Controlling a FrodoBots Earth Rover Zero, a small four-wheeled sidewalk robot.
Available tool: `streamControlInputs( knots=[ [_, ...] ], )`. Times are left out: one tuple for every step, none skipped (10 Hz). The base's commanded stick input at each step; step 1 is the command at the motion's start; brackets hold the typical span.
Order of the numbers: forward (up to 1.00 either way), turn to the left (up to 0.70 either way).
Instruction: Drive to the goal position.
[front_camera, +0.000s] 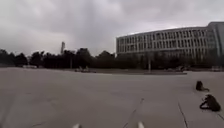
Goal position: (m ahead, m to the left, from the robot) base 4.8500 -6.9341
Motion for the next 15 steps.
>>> streamControlInputs(
  knots=[
    [0.7,-0.14],
    [0.7,-0.14],
    [0.7,-0.14],
    [0.7,-0.14],
    [0.7,-0.14],
    [0.7,-0.14],
    [0.7,-0.14],
    [0.7,-0.14],
    [0.7,-0.14],
    [0.7,-0.14],
    [0.7,-0.14],
    [0.7,-0.14],
    [0.7,-0.14],
    [0.7,-0.14],
    [0.7,-0.14]
  ],
)
